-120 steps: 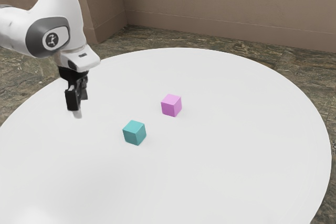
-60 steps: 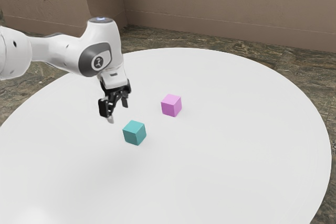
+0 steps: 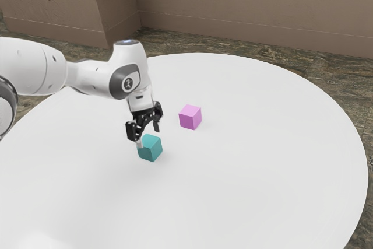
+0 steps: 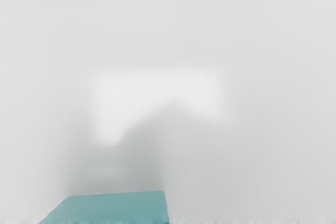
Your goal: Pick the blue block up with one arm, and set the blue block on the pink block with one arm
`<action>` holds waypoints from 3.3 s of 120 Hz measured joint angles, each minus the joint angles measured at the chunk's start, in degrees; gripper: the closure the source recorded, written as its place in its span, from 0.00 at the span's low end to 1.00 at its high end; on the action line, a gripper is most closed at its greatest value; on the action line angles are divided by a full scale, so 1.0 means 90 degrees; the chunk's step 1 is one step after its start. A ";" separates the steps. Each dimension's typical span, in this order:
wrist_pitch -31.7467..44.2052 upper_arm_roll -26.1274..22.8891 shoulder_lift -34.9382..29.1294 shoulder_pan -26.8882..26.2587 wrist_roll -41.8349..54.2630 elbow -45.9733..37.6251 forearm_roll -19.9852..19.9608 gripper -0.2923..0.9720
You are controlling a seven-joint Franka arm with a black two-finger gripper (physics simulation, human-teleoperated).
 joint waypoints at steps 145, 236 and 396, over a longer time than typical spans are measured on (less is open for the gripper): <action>0.0008 0.0034 0.0344 0.0016 0.0897 0.1204 0.0028 0.55; -0.1232 -0.0026 0.3492 -0.0291 0.1139 0.6422 -0.0034 0.54; -0.3344 0.0076 -0.2301 -0.0274 -0.0224 0.1973 0.0422 0.23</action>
